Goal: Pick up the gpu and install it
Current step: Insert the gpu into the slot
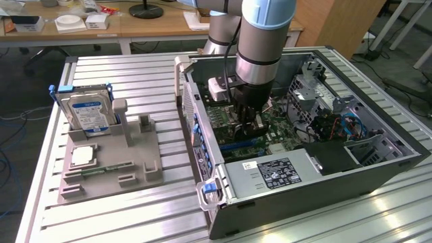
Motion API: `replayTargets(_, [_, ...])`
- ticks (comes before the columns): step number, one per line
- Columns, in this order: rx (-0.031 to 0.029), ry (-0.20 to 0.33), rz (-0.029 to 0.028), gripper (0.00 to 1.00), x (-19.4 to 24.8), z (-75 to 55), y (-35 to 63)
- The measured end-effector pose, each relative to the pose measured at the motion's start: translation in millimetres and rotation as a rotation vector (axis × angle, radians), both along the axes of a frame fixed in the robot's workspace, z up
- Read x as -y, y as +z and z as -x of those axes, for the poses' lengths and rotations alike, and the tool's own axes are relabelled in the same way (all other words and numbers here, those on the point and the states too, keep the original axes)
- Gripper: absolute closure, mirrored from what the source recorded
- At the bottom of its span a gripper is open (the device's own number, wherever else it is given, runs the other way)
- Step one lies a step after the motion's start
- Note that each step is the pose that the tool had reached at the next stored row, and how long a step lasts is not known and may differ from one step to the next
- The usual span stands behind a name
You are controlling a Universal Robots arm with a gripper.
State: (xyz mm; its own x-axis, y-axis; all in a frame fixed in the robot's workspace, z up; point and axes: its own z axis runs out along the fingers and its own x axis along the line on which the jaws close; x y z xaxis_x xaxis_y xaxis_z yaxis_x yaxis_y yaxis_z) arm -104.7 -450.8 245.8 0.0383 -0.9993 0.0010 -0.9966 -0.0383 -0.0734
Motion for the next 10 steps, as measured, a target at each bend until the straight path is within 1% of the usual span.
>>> replayTargets(2, [0.0, 0.0, 0.0, 0.73, 0.0, 0.0, 0.0])
replayTargets(5, [0.0, 0.0, 0.0001, 0.73, 1.3, 0.0, 0.0])
replayTargets(10, [0.0, 0.0, 0.0, 0.73, 1.4, 0.0, 0.0])
